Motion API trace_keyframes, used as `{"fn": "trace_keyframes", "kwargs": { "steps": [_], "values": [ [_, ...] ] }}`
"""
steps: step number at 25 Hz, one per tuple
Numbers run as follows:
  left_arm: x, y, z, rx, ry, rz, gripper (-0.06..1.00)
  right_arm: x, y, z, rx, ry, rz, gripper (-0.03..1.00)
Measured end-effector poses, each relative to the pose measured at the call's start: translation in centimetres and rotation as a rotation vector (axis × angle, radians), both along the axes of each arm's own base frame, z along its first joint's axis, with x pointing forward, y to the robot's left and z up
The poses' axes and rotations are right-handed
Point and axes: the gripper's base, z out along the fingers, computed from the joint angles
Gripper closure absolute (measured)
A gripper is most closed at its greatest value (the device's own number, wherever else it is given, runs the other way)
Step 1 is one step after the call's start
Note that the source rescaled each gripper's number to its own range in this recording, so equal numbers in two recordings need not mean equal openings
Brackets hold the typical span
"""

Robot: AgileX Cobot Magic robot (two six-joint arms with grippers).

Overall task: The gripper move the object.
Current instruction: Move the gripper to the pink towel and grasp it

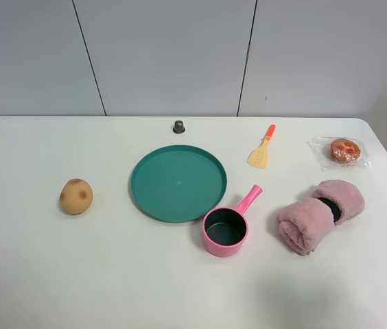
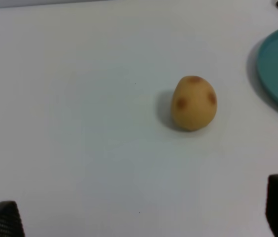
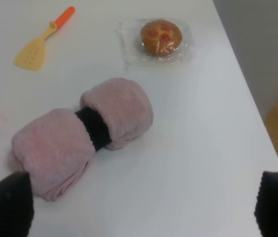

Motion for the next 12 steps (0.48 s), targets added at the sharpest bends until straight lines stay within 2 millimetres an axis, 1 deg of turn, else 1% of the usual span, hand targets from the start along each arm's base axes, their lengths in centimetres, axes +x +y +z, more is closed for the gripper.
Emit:
{"fn": "trace_keyframes", "kwargs": {
  "steps": [5,8,12],
  "values": [
    [0.0,0.0,0.0,0.000,0.000,0.000,-0.06,0.2,0.0,0.0,0.083,0.008,-0.044,-0.03],
    [0.0,0.0,0.0,0.000,0.000,0.000,-0.06,1.5,-0.1,0.0,0.166,0.076,-0.092,-0.03],
    [0.0,0.0,0.0,0.000,0.000,0.000,-0.06,3.9,-0.4,0.0,0.260,0.213,-0.169,-0.03]
  ]
}}
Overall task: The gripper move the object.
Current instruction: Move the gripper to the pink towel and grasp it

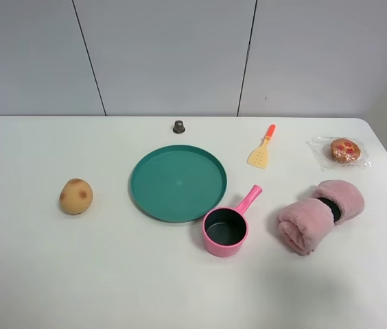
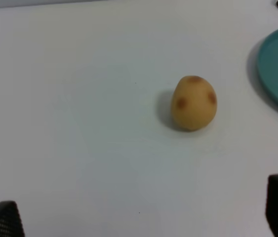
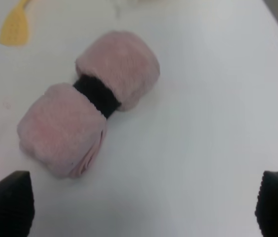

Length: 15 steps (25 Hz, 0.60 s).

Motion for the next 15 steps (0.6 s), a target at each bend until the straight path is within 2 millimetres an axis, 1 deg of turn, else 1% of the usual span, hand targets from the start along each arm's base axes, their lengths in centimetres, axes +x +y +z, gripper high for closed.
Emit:
{"fn": "trace_keyframes", "kwargs": {
  "steps": [5,10,15],
  "values": [
    [0.0,0.0,0.0,0.000,0.000,0.000,-0.06,3.0,-0.2,1.3,0.129,0.081,-0.109,-0.02],
    [0.0,0.0,0.0,0.000,0.000,0.000,-0.06,6.3,-0.5,2.5,0.201,0.163,-0.187,-0.02],
    [0.0,0.0,0.0,0.000,0.000,0.000,-0.06,9.7,-0.9,2.6,0.240,0.263,-0.241,-0.02]
  ]
}}
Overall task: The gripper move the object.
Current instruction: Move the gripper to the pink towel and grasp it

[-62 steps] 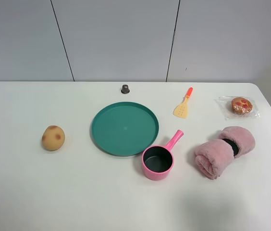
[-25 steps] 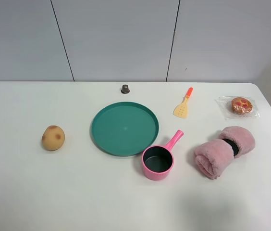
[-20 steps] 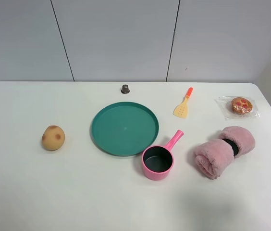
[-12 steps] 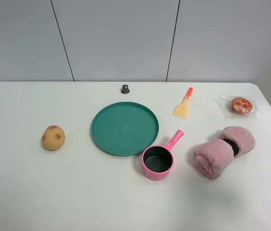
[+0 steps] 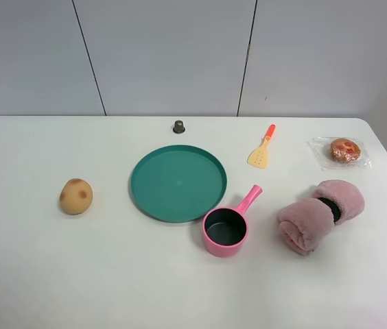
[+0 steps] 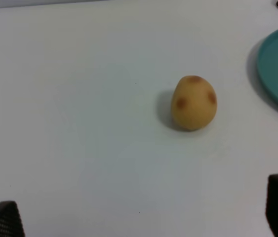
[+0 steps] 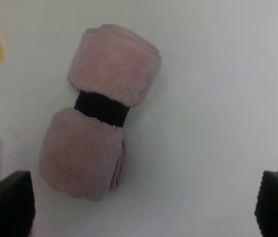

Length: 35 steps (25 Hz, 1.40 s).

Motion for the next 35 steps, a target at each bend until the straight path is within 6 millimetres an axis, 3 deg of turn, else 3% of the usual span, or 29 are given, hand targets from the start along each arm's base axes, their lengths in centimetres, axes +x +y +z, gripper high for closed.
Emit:
{"fn": "trace_keyframes", "kwargs": {
  "steps": [9,14,22,35],
  "values": [
    [0.0,0.0,0.0,0.000,0.000,0.000,-0.06,4.7,-0.4,-3.2,0.044,0.183,-0.052,-0.02],
    [0.0,0.0,0.0,0.000,0.000,0.000,-0.06,6.7,-0.4,-4.5,0.083,0.174,-0.090,-0.02],
    [0.0,0.0,0.0,0.000,0.000,0.000,-0.06,8.7,-0.6,-5.6,0.116,0.119,-0.150,0.01],
    [0.0,0.0,0.0,0.000,0.000,0.000,-0.06,12.1,-0.3,-10.8,0.205,0.236,-0.171,0.02]
  ]
}}
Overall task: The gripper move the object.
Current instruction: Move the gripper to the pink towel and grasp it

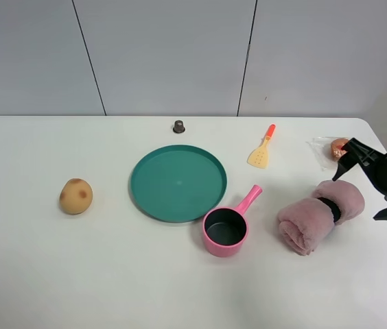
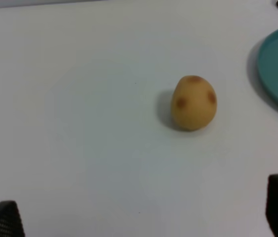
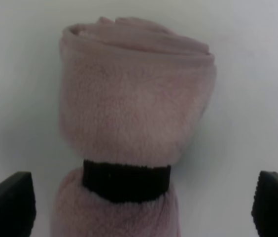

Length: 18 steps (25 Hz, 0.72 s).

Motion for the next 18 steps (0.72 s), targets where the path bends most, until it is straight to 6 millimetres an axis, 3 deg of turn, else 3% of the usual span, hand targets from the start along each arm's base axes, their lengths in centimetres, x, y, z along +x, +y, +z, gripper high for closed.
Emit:
{"fn": "trace_keyframes", "kwargs": {
  "steps": [12,18],
  "values": [
    [0.0,0.0,0.0,0.000,0.000,0.000,-0.06,2.0,0.2,-5.0,0.043,0.077,0.041,0.03],
    [0.0,0.0,0.0,0.000,0.000,0.000,-0.06,2.5,0.2,-6.5,0.036,0.092,0.063,0.04]
  ]
}}
